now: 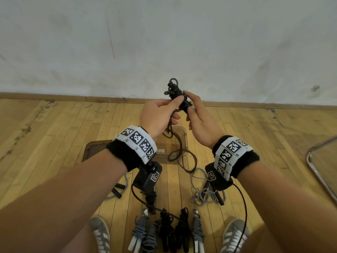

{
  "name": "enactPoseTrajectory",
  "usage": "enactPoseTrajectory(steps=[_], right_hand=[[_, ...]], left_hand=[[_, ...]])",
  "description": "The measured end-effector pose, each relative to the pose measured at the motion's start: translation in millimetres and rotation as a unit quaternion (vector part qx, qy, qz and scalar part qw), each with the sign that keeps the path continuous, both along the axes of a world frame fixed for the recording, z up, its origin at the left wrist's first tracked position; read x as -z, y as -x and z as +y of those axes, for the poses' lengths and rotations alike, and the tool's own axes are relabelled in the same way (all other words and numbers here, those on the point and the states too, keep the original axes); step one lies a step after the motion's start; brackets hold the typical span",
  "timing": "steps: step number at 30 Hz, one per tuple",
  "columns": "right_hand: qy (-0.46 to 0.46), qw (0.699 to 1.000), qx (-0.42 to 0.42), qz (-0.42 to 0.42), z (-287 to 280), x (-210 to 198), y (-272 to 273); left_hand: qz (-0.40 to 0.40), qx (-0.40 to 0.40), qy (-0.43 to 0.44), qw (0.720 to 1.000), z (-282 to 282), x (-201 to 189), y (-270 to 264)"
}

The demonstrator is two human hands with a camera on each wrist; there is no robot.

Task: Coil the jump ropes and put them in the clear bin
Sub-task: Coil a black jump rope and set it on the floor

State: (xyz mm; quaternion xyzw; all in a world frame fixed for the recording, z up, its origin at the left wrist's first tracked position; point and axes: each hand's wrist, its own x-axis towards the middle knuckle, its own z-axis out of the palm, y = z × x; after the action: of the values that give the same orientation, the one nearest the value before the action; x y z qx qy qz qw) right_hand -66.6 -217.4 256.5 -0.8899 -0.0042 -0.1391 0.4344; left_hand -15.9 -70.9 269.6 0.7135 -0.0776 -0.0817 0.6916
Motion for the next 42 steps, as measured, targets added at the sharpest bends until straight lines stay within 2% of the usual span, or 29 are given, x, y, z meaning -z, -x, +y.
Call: enactPoseTrajectory(steps=[5, 10, 17, 23, 28, 38, 42], right_hand=[[-0.029, 1.000, -0.005, 0.007, 0, -2, -4], [0.000, 1.000, -0.008, -0.009, 3, -2, 0], [-0.047, 0.999, -0.007, -0.011, 4, 3, -3], [-0.127, 0.991, 0.019, 0.032, -2, -2, -3], [-0.063, 0.996, 0.044, 0.040, -5, 4, -6], [0.129, 0.987, 0.095, 0.004, 0, -5, -3], [0.107, 0.990, 0.083, -0.039, 4, -6, -4]], left_hand=[[-0.020, -0.010, -0.032, 0.999, -2, 3, 0], [-0.035, -0.016, -0.046, 0.998, -1, 4, -1], [-0.036, -0.009, -0.036, 0.999, -2, 8, -2], [-0.044, 0.005, -0.048, 0.998, 0, 8, -5], [-0.051, -0.009, -0.089, 0.995, 2, 10, -7], [0.018, -0.016, -0.016, 1.000, -3, 5, 2], [0.019, -0.030, -0.003, 0.999, -5, 1, 3]])
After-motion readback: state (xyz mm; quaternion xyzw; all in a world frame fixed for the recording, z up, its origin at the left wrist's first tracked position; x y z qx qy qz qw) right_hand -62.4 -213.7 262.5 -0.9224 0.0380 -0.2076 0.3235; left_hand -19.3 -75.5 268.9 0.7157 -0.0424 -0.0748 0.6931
